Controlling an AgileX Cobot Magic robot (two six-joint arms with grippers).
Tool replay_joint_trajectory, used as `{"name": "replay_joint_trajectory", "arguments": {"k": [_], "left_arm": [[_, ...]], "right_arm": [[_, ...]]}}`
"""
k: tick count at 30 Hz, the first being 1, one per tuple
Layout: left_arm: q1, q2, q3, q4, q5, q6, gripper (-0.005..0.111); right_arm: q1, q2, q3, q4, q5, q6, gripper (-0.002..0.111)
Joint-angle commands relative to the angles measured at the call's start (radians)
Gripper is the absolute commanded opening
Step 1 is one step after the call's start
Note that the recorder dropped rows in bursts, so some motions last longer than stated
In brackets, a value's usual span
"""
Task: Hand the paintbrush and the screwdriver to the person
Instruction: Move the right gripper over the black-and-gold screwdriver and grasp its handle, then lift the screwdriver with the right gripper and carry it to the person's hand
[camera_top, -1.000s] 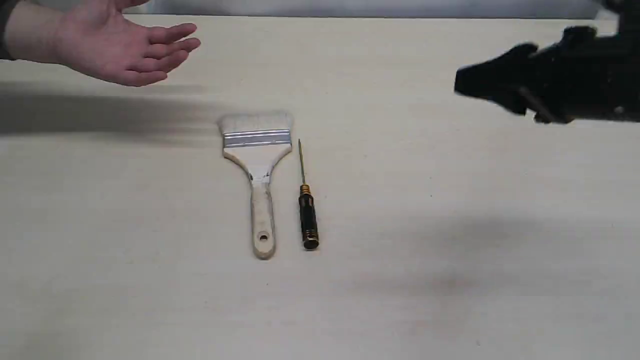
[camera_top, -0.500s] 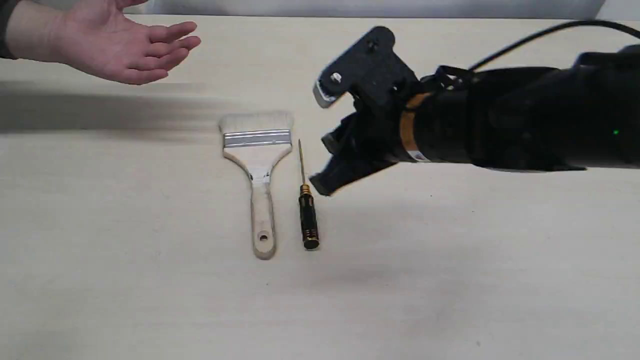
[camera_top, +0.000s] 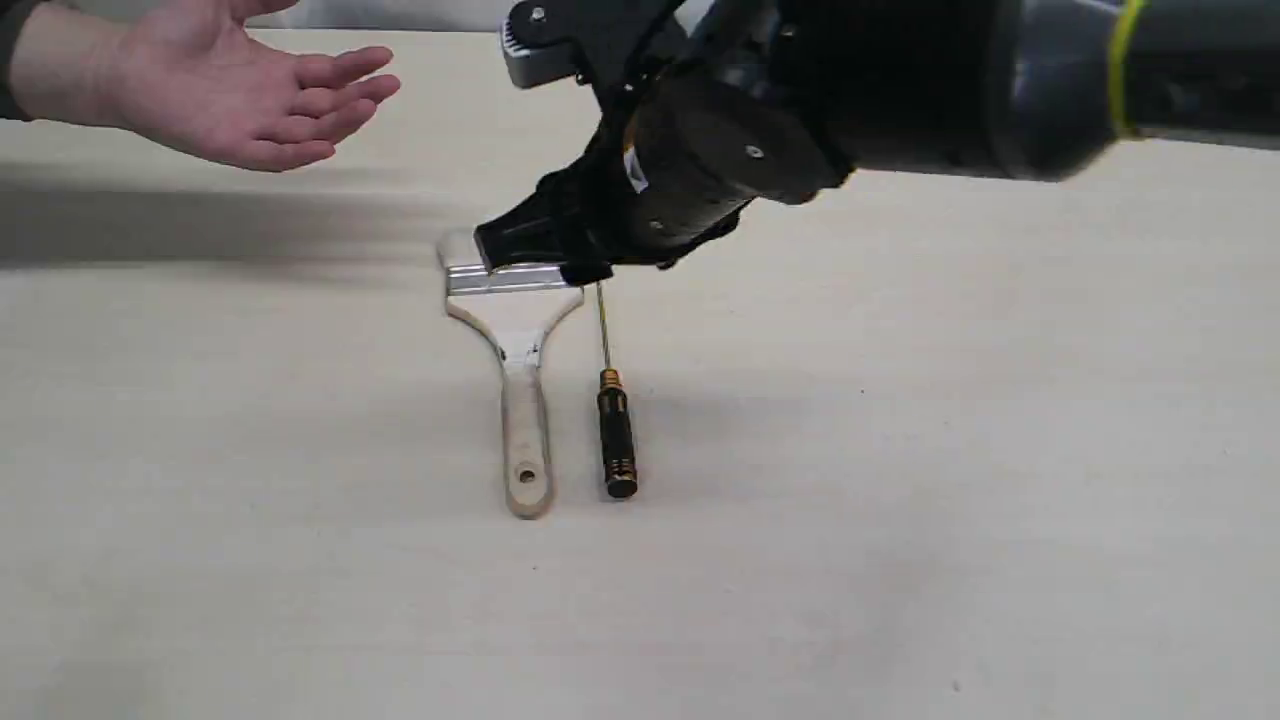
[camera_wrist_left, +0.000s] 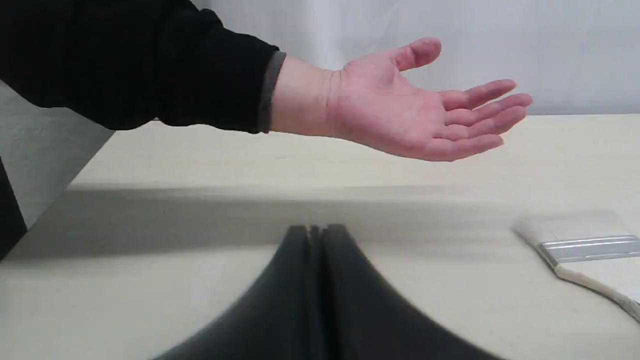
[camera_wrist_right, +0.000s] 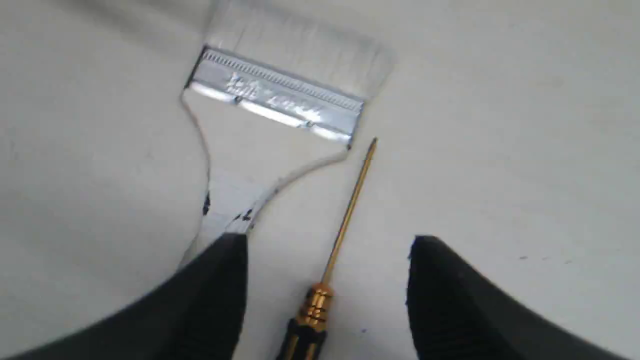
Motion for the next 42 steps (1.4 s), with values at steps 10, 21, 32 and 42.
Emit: {"name": "replay_joint_trajectory", "arguments": {"k": [10, 21, 32, 42], "left_arm": [[-0.008, -0.002, 0.002, -0.002, -0.006, -0.002, 0.0], [-0.008, -0.002, 0.002, -0.004, -0.005, -0.002, 0.0], [-0.008, -0.002, 0.002, -0.004, -0.005, -0.002, 0.0], [-0.008, -0.002, 0.002, -0.002, -0.008, -0.002, 0.0]], "right_arm": [[-0.002, 0.297, -0.158, 0.156, 0.127, -0.157, 0.052], [-0.002, 0.368, -0.158, 0.179, 0.158, -0.121, 0.052], [-0.002, 0.368, -0.158, 0.199, 0.34, -0.125, 0.05], [-0.002, 0.368, -0.158, 0.232, 0.34, -0.288, 0.004]]}}
